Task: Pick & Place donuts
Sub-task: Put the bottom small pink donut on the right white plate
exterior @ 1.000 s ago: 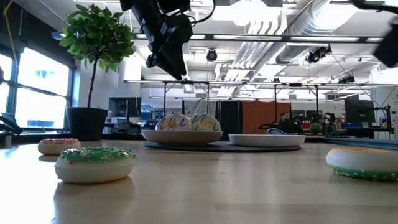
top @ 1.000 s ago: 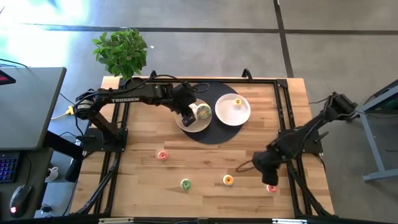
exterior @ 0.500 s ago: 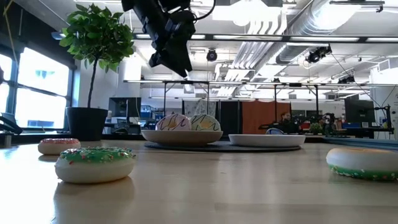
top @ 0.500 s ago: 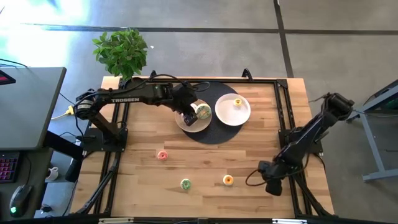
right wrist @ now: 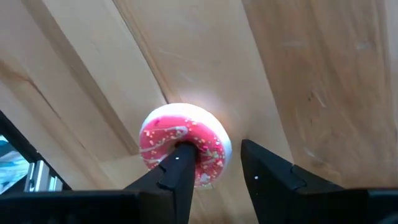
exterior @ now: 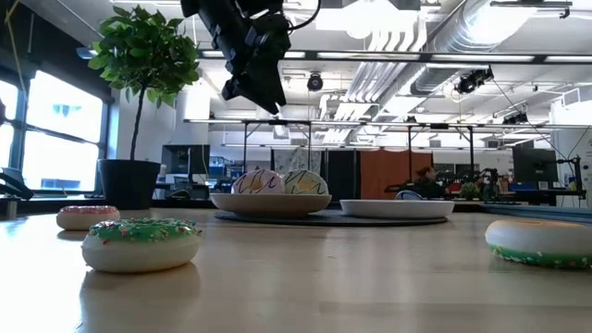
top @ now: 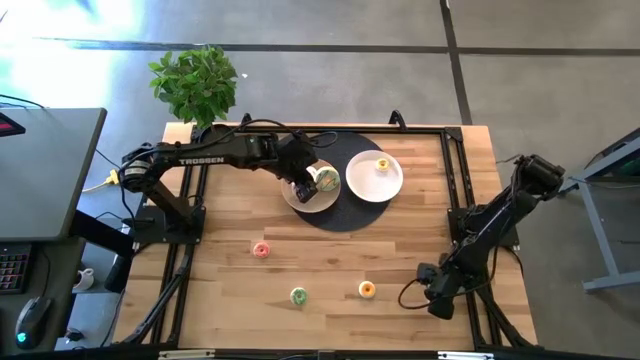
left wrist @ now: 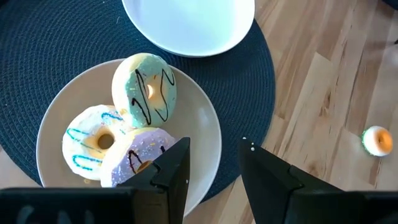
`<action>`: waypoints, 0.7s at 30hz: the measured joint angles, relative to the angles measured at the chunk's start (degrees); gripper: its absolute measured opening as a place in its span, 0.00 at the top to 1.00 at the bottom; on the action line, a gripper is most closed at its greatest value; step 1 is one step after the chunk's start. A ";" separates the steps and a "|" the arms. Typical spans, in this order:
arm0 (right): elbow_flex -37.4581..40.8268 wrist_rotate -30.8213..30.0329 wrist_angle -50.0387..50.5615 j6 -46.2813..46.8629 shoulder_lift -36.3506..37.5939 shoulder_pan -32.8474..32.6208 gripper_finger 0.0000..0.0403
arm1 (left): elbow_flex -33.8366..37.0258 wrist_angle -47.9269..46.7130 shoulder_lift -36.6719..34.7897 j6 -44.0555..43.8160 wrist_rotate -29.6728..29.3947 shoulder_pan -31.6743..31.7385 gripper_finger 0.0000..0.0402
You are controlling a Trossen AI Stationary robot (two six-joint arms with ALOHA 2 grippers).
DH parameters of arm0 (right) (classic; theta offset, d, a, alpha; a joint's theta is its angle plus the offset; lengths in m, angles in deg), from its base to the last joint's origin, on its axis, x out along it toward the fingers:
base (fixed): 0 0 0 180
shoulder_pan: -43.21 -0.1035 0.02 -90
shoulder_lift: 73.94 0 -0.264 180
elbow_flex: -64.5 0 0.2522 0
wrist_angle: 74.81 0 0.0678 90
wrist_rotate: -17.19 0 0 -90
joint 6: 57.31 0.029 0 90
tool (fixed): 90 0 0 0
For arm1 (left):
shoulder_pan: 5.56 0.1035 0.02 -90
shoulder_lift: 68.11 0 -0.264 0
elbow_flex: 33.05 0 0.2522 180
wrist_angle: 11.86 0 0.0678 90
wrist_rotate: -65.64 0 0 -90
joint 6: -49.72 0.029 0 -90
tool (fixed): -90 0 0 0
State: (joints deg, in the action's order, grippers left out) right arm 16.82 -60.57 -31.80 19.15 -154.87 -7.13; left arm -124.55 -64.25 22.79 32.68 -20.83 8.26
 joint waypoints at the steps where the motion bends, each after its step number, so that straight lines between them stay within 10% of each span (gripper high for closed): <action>1: 0.00 -0.22 -0.14 -0.59 0.00 0.00 0.70 | 0.00 0.01 0.00 0.00 0.00 0.00 0.66; 11: -0.22 -6.46 -0.67 -3.43 0.70 0.42 0.96 | 0.00 -0.50 0.00 0.29 -0.56 0.04 0.66; 21: -0.20 -50.38 -0.33 -15.08 9.08 10.15 0.98 | -0.11 -5.26 -1.68 -0.17 -14.44 0.09 0.66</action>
State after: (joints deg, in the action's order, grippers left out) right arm 16.63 -110.96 -32.12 4.06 -145.79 3.02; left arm -124.66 -69.51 21.10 32.51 -35.27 8.35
